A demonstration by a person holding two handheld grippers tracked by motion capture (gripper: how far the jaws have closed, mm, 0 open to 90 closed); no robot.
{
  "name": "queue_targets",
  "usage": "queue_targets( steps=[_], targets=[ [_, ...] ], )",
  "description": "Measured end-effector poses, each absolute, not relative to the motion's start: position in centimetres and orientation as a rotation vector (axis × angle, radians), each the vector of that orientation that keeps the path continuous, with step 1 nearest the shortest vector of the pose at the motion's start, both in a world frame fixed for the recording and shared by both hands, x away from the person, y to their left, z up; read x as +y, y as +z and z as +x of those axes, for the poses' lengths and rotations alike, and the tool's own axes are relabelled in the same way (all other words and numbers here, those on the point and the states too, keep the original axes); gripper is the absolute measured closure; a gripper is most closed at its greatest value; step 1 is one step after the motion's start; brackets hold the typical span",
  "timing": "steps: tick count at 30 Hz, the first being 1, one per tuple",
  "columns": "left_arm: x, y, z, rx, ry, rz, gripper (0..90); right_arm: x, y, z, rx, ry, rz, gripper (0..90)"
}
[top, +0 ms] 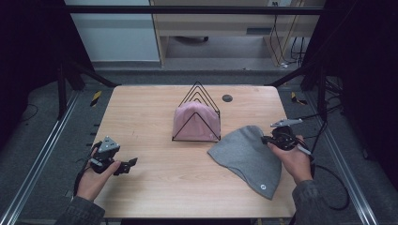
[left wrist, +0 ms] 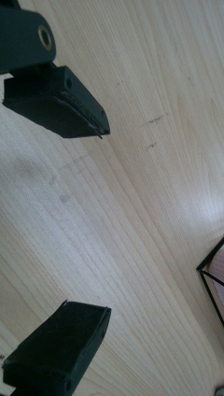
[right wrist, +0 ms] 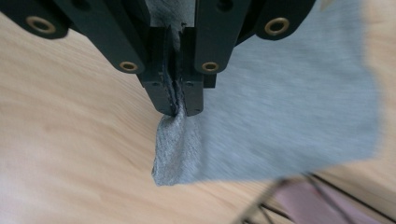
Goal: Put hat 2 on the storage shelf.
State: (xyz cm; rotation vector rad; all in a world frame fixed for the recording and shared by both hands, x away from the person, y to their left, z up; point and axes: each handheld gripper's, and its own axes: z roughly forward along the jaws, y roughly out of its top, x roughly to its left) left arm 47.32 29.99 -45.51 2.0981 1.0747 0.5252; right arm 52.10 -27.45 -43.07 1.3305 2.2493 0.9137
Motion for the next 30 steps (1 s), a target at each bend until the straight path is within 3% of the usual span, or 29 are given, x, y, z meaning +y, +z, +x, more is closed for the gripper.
queue_targets(
  steps=[10, 30],
  targets=[
    [29.3, -46.3, 47.5, 1.029, 0.502, 2.14, 10.8, -24.7, -36.8, 47.8, 2.227, 1.051, 1.083, 86.3],
    [28.7, -45.9, 46.9, 0.976, 0.462, 2.137, 10.8, -19.8, -28.6, 45.5, 2.237, 1.128, 0.805, 86.6]
  ],
)
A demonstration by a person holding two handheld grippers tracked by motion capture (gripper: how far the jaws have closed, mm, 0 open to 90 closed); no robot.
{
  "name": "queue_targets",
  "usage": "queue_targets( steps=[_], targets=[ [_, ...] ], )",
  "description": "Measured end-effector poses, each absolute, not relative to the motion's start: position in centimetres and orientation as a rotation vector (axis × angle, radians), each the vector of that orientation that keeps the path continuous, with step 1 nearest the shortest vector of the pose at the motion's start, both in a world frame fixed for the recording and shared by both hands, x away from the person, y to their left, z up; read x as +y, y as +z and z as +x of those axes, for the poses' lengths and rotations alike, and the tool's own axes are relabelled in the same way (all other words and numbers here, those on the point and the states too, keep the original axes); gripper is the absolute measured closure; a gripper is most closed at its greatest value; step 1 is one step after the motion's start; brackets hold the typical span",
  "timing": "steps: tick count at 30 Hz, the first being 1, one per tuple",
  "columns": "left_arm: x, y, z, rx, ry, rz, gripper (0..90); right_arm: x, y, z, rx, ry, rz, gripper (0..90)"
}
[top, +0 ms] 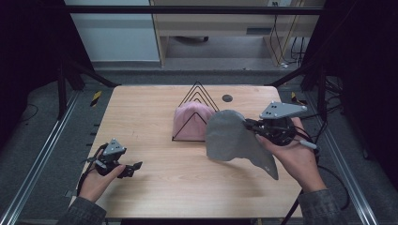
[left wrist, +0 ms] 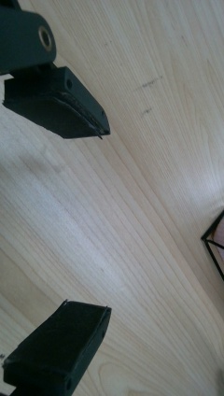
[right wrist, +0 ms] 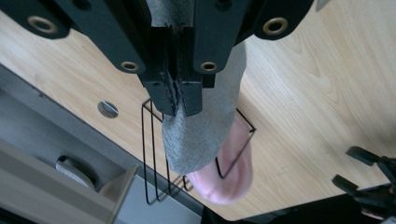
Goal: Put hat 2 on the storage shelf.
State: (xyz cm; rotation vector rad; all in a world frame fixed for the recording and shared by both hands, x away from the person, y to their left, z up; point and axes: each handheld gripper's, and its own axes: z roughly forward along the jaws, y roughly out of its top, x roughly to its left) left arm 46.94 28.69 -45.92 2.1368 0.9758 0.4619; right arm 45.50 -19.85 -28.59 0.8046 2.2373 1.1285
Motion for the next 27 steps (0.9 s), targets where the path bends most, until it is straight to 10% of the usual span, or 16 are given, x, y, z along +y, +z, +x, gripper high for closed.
queue_targets(
  steps=[27],
  targets=[
    [23.3, -41.1, 44.7, 0.706, 0.349, 2.107, 11.4, -13.4, -25.2, 45.2, 2.273, 1.237, 0.643, 86.7]
  ],
)
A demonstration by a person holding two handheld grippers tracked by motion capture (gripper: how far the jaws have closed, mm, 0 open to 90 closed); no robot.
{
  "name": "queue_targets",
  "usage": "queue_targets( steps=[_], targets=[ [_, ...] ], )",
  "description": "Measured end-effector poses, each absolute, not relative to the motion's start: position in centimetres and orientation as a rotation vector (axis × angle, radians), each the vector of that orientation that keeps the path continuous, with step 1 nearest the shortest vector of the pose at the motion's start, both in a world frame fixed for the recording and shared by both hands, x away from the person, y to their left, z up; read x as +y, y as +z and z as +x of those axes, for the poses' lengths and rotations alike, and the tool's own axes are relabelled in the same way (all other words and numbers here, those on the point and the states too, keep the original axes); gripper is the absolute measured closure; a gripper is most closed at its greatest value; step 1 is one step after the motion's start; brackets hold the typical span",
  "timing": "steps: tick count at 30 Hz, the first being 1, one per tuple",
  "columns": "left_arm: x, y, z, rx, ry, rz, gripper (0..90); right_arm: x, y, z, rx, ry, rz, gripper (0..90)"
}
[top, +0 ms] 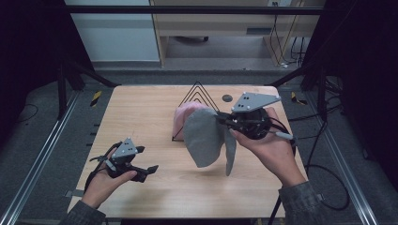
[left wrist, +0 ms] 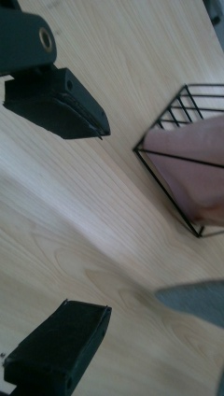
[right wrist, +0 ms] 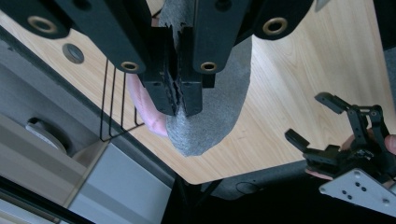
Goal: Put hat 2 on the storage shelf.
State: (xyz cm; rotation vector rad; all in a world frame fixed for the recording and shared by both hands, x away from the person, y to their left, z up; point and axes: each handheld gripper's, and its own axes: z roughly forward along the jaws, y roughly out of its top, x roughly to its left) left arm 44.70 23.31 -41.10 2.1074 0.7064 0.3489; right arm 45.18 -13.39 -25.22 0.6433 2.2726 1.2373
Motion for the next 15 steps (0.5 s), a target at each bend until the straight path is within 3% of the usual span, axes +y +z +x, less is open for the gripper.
queue_targets(
  steps=[15],
  targets=[
    [19.6, -38.4, 45.6, 0.618, 0.271, 2.091, 16.9, -10.2, -24.8, 45.4, 2.309, 1.259, 0.593, 86.7]
  ],
)
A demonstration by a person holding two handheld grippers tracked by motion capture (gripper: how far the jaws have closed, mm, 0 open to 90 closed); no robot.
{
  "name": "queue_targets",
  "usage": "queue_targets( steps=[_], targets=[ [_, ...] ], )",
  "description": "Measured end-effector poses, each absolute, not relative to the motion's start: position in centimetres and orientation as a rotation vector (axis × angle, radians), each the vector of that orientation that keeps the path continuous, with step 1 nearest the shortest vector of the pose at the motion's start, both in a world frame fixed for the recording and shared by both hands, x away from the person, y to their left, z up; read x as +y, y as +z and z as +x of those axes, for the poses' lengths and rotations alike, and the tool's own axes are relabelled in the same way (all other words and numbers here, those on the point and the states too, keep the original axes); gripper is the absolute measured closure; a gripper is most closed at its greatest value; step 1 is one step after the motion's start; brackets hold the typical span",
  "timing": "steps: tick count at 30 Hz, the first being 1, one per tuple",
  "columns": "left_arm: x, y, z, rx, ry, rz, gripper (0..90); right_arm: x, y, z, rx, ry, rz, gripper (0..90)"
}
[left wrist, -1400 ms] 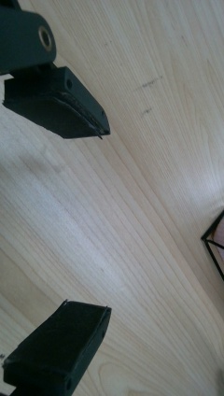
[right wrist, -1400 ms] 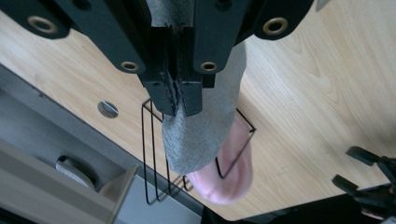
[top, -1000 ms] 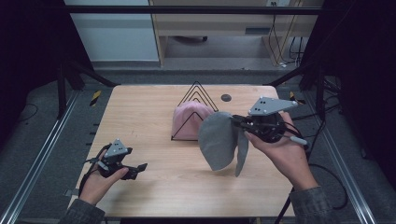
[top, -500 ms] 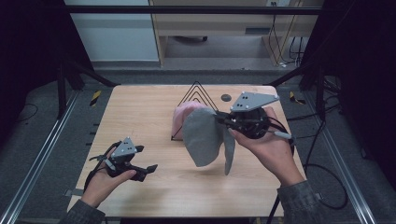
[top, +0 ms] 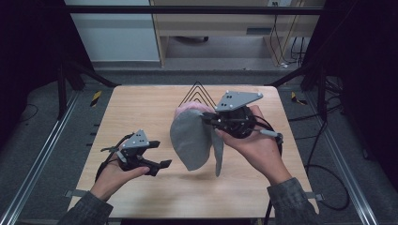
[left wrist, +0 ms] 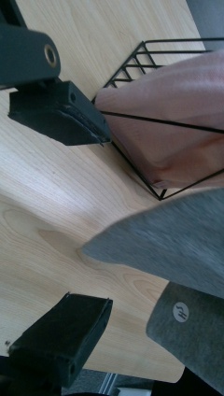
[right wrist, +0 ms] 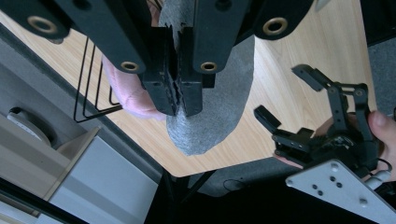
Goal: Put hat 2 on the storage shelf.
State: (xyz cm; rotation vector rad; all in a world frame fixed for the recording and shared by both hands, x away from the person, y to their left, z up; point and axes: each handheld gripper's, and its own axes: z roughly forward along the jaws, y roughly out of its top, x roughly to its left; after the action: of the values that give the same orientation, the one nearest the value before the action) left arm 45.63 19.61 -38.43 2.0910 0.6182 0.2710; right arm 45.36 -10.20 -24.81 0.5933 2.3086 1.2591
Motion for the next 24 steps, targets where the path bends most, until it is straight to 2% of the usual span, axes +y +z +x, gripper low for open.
queue_targets(
  steps=[7, 10, 13, 14, 17, 19, 24],
  targets=[
    [17.4, -38.7, 46.4, 0.584, 0.298, 2.116, 26.4, -9.3, -24.9, 45.5, 2.333, 1.263, 0.58, 86.7],
    [17.0, -38.5, 46.9, 0.586, 0.295, 2.083, 39.2, -9.0, -25.1, 45.4, 2.343, 1.255, 0.574, 86.7],
    [16.9, -38.3, 47.4, 0.595, 0.303, 2.082, 58.1, -9.0, -25.4, 45.4, 2.345, 1.253, 0.579, 86.6],
    [16.9, -38.2, 47.4, 0.592, 0.294, 2.088, 66.9, -9.1, -25.5, 45.5, 2.343, 1.257, 0.585, 86.6],
    [16.7, -37.6, 47.1, 0.573, 0.283, 2.125, 81.6, -9.4, -25.8, 45.4, 2.339, 1.264, 0.601, 86.6],
    [16.8, -37.1, 47.0, 0.56, 0.28, 2.145, 85.7, -9.8, -26.1, 45.5, 2.338, 1.255, 0.613, 86.6],
    [17.0, -34.9, 46.7, 0.539, 0.288, 2.163, 86.2, -10.7, -26.0, 45.7, 2.319, 1.259, 0.641, 86.7]
  ],
)
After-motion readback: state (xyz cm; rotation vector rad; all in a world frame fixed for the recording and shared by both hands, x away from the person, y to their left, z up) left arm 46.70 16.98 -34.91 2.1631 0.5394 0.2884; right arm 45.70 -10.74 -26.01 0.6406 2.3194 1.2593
